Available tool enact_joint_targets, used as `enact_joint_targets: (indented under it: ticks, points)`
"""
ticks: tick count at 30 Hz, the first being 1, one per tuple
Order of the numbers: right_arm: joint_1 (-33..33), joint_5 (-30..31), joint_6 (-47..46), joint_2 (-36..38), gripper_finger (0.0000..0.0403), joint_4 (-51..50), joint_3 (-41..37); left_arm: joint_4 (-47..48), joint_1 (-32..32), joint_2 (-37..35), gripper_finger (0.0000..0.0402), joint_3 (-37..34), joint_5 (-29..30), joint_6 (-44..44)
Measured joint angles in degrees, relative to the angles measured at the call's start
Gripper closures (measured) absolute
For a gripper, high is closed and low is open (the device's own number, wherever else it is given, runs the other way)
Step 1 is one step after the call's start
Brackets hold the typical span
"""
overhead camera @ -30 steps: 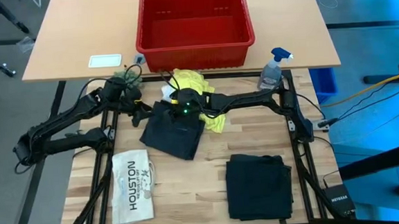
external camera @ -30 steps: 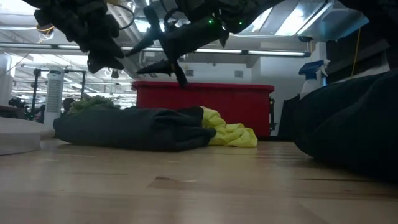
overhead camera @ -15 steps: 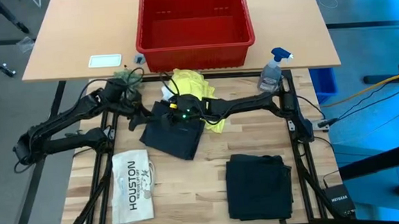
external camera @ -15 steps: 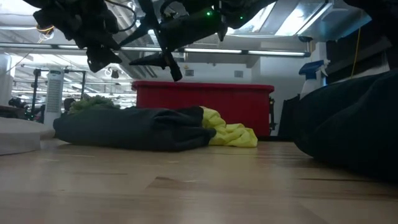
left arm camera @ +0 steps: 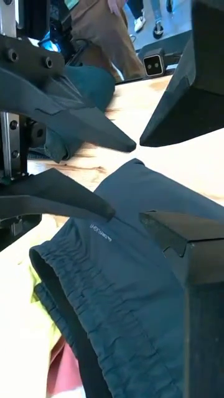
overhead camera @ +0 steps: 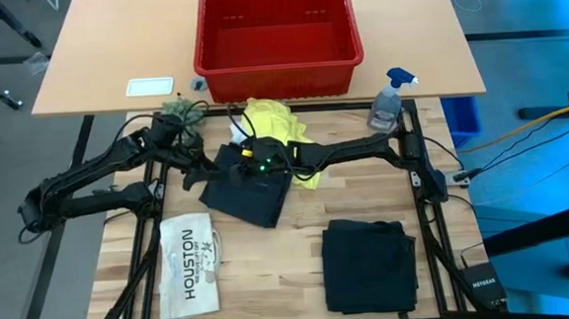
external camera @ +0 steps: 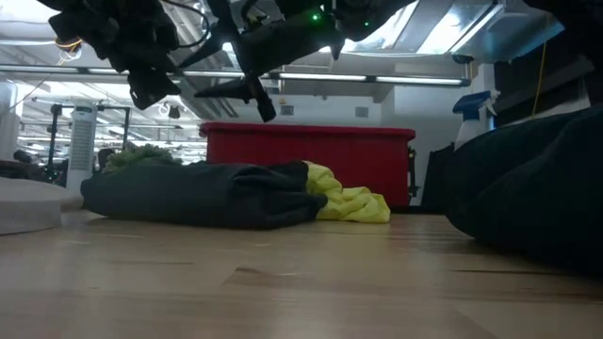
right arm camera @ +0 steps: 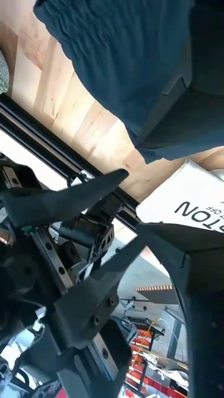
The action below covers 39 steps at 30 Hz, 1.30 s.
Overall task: Fold laundry
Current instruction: Stack the dark blue short on top of the black jean
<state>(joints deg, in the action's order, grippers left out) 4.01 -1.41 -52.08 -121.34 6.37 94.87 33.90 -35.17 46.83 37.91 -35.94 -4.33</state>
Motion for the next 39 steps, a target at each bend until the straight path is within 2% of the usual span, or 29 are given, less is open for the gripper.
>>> enact_joint_targets:
  ticks: [17, 39]
  points:
    - [-1.52, 2.89, 1.4, 0.0, 0.0207, -0.02, 0.0, 0.23, 0.71, 0.0, 0.0229, 0.0, 0.09, -0.14]
    - [-1.5, 3.39, 1.58, 0.0, 0.0207, 0.02, 0.0, 1.76, 0.71, 0.0, 0.0229, 0.0, 0.11, 0.15]
